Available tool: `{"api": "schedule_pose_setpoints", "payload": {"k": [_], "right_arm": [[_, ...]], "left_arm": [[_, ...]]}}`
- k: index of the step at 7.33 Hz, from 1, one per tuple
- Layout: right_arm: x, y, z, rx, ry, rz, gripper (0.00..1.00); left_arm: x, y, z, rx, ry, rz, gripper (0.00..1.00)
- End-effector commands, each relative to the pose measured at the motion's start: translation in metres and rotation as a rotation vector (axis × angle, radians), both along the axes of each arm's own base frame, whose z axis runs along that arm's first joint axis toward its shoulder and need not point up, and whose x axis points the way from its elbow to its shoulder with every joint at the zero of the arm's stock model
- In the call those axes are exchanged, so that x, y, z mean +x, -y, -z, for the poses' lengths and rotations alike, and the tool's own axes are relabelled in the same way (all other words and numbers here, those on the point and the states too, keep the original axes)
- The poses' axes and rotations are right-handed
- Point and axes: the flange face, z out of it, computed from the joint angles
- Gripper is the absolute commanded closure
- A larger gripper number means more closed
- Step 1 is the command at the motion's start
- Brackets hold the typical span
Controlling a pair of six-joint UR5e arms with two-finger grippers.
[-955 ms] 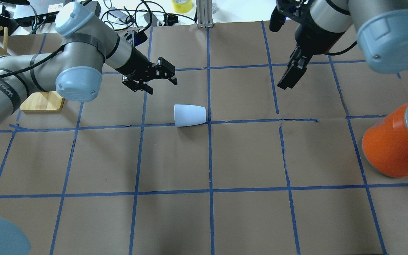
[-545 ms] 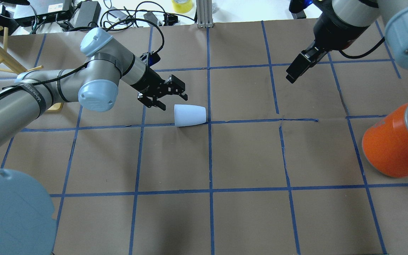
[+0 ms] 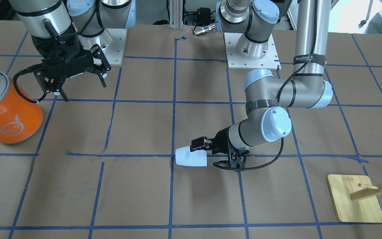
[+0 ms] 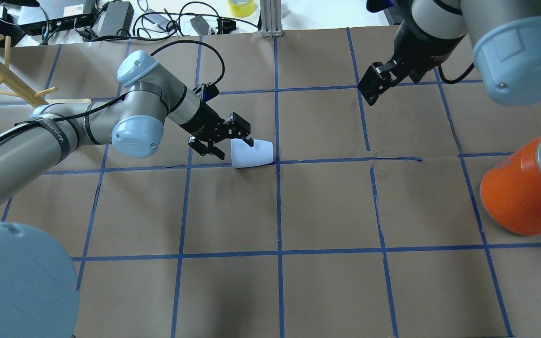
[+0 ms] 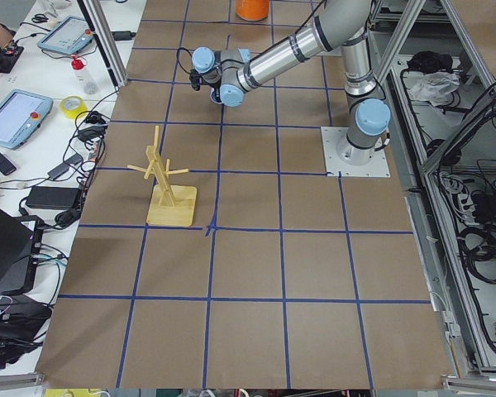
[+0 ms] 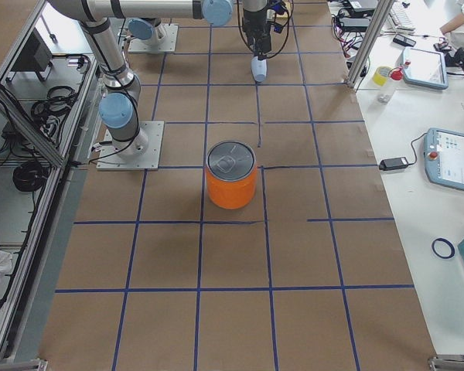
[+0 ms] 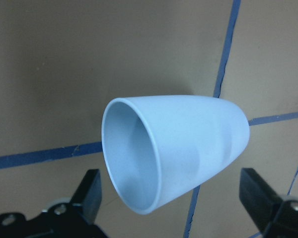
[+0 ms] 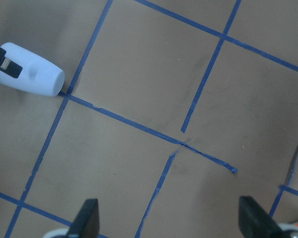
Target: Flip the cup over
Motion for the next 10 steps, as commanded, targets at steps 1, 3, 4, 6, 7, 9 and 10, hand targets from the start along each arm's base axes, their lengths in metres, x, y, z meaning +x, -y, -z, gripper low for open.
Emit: {"api": "schedule_pose_setpoints", "payload": {"k": [1, 3, 4, 6, 7, 9, 10], "right_arm": [[-0.004, -0.003, -0.007, -0.017, 0.027, 0.204, 0.00], [-0.008, -0.004, -0.010, -0.016, 0.031, 0.264, 0.00], [-0.009, -0.004, -0.010, -0.017, 0.037, 0.286, 0.00], [-0.016, -0.004, -0.012, -0.015, 0.041, 0.335, 0.00], [-0.017, -0.004, -0.012, -0.016, 0.026, 0.338, 0.00], [-0.019, -0.005, -0.011, -0.019, 0.003, 0.340, 0.00], [-0.020, -0.005, -0.011, -0.019, 0.002, 0.340, 0.00]], "left_arm": [[-0.013, -0.004, 0.005, 0.020, -0.030, 0.008, 0.13], [-0.015, -0.003, 0.009, 0.018, -0.035, 0.012, 0.36], [-0.015, -0.001, 0.008, 0.022, -0.035, 0.008, 0.93], [-0.015, 0.008, -0.002, 0.039, -0.021, -0.072, 1.00], [-0.014, 0.018, -0.014, 0.010, -0.008, -0.085, 1.00], [-0.010, 0.038, -0.052, -0.056, 0.044, -0.130, 1.00], [-0.005, 0.047, -0.055, -0.092, 0.102, -0.121, 1.00]]}}
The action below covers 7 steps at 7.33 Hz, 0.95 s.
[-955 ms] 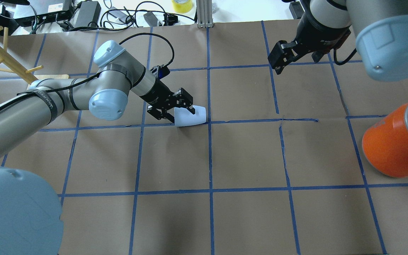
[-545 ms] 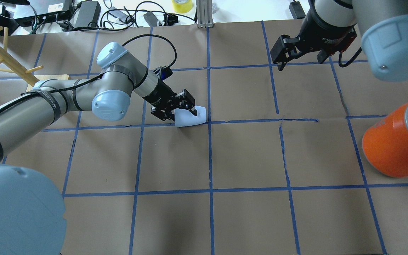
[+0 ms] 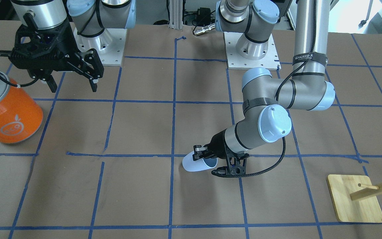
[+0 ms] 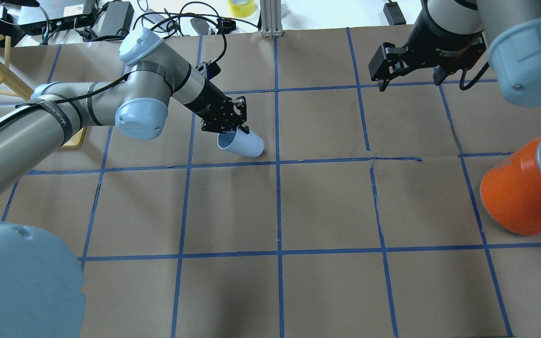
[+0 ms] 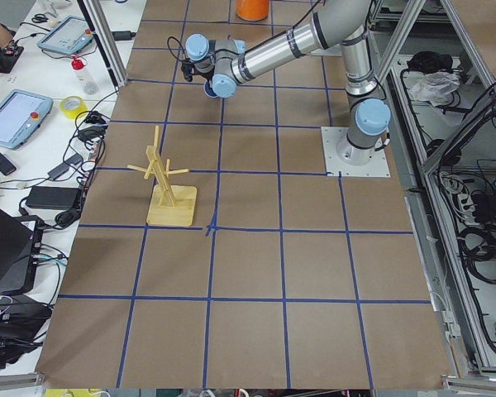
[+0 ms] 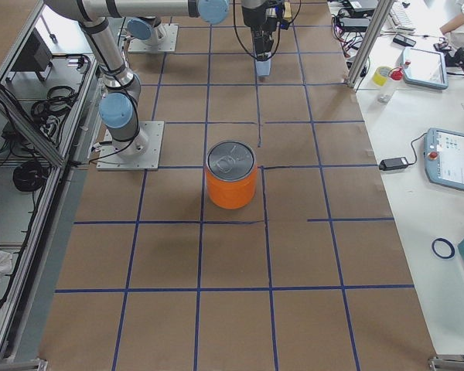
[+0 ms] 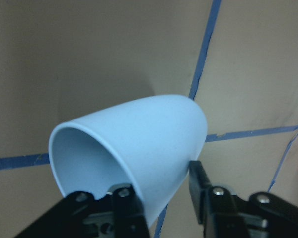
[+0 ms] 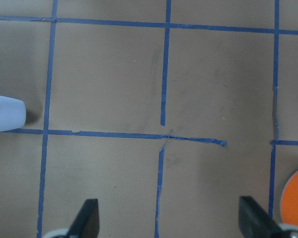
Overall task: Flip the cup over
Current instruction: 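Rotate the cup upright with the left gripper toward the wooden stand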
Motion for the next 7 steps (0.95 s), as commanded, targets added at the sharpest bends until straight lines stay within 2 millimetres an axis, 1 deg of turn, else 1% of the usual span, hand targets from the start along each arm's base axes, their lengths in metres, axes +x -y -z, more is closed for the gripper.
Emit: {"api": "schedule_pose_setpoints", "payload": {"k": [1, 2, 3, 4, 5, 6, 7], "right_arm": [[0.000, 0.000, 0.000, -0.001, -0.004, 0.001, 0.00], [0.000, 0.000, 0.000, -0.001, -0.004, 0.001, 0.00], [0.000, 0.000, 0.001, 0.000, -0.004, 0.001, 0.00], [-0.001, 0.000, 0.001, 0.002, 0.003, 0.004, 0.00], [0.000, 0.000, 0.001, 0.007, 0.011, 0.003, 0.00], [-0.001, 0.000, 0.002, 0.011, 0.014, 0.004, 0.00], [-0.003, 0.000, 0.002, 0.013, 0.015, 0.007, 0.00]], "left_arm": [[0.006, 0.012, -0.023, -0.060, 0.074, -0.019, 1.00], [0.013, 0.017, -0.030, -0.090, 0.147, -0.017, 1.00], [0.020, 0.028, -0.049, -0.133, 0.223, -0.011, 1.00], [0.030, 0.042, -0.060, -0.193, 0.312, 0.078, 1.00], [0.047, 0.049, -0.062, -0.230, 0.446, 0.205, 1.00], [0.065, 0.052, -0.054, -0.224, 0.518, 0.269, 1.00], [0.092, 0.056, -0.047, -0.215, 0.525, 0.296, 1.00]]}}
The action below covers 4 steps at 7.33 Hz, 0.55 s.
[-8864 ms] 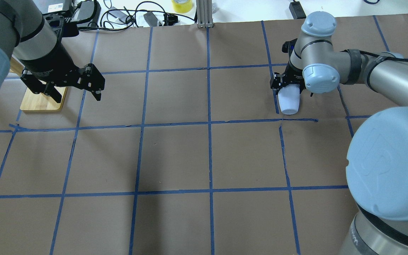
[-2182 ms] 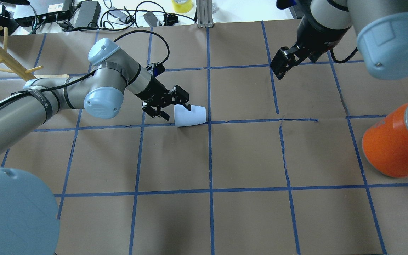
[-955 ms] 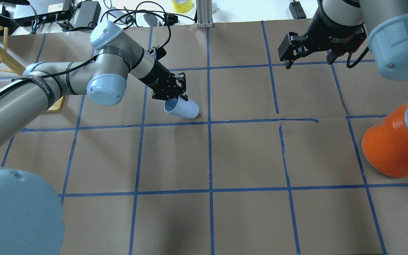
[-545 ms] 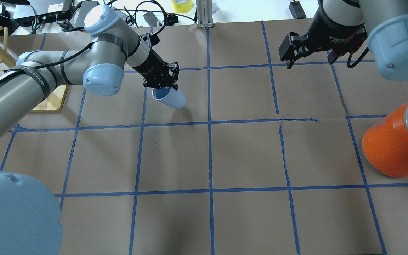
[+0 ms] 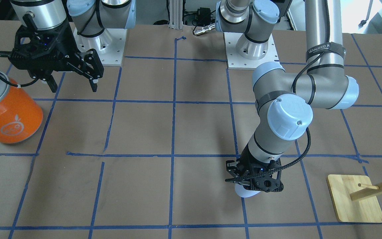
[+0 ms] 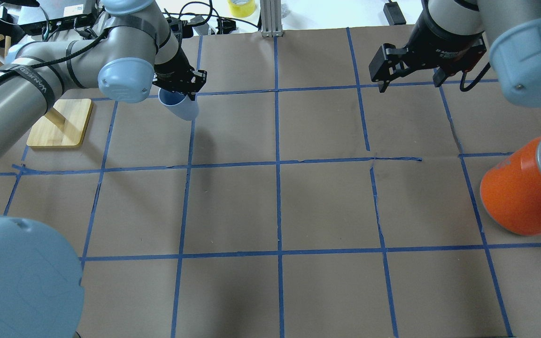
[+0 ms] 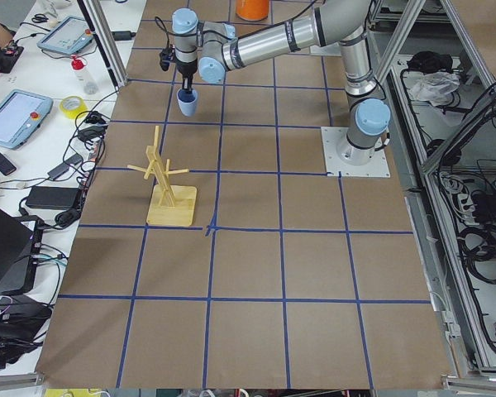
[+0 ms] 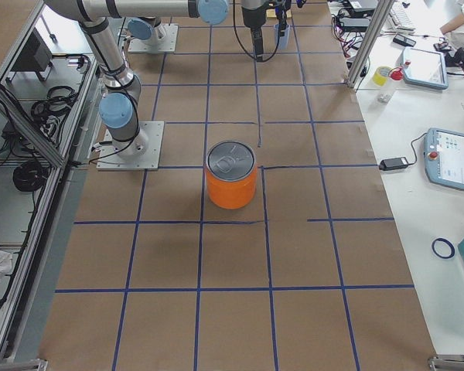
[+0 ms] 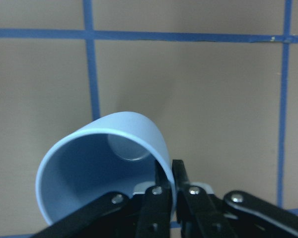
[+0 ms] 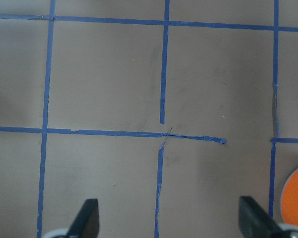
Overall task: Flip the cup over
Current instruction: 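Rotate the cup upright with the left gripper toward the wooden stand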
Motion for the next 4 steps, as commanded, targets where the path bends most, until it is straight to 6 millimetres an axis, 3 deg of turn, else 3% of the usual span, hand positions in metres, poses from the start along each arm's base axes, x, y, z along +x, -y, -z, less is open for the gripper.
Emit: {"api": "schedule_pose_setpoints", "payload": {"k": [1, 2, 3, 4], "right_arm": [[-0.004, 0.001, 0.001, 0.008, 0.007, 0.008, 0.00], [-0.005, 0.001, 0.000, 0.007, 0.010, 0.009, 0.00], [-0.005, 0.001, 0.000, 0.007, 0.009, 0.009, 0.00], [-0.007, 0.001, 0.001, 0.011, 0.009, 0.014, 0.00]], "left_arm": [[0.052, 0.011, 0.016, 0.025, 0.063, 0.077, 1.00], [0.067, 0.015, 0.031, 0.042, 0.061, 0.061, 1.00], [0.068, 0.015, 0.049, 0.069, 0.057, 0.059, 1.00], [0.070, 0.016, 0.049, 0.070, 0.056, 0.056, 1.00]]}}
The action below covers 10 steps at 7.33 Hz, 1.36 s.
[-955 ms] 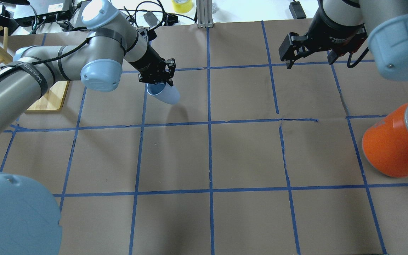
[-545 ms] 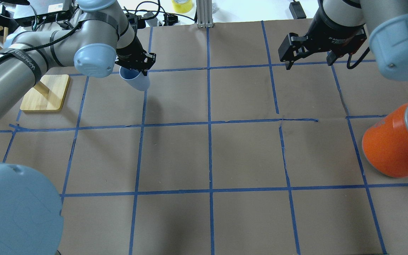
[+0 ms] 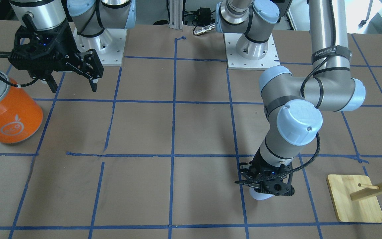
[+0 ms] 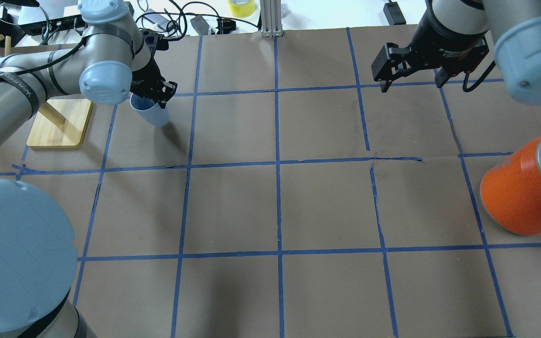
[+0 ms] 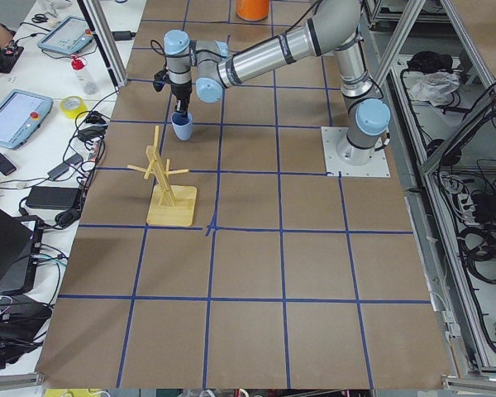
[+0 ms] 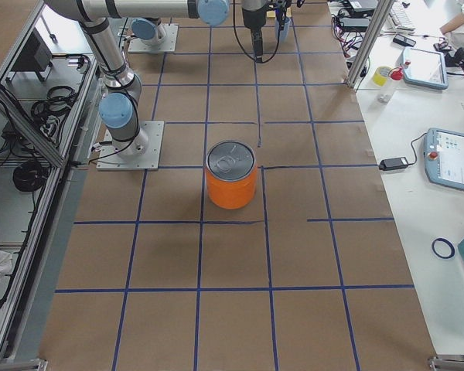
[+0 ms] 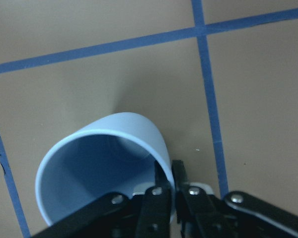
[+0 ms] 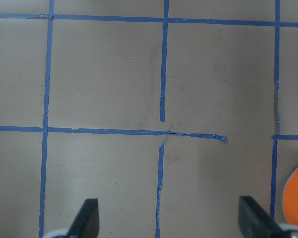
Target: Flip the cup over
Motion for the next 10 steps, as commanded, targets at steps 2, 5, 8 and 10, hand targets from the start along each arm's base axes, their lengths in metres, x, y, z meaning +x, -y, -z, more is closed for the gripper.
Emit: {"api": "schedule_pose_setpoints", "payload": {"k": [2, 5, 8, 10], "right_arm": [[-0.003, 0.000, -0.001, 0.013, 0.000, 0.005, 0.00], [0.003, -0.002, -0.006, 0.008, 0.020, -0.005, 0.00], [0.002, -0.002, -0.005, 0.010, 0.020, -0.004, 0.00], [0.003, -0.003, -0.004, 0.011, 0.020, -0.005, 0.00]], "left_arm": [[0.005, 0.000, 0.003, 0.010, 0.002, -0.016, 0.00], [0.002, -0.025, -0.090, 0.060, 0.003, -0.030, 0.00], [-0.003, -0.092, -0.202, 0.026, 0.057, -0.179, 0.00], [-0.013, -0.134, -0.231, -0.003, 0.010, -0.193, 0.00]]}}
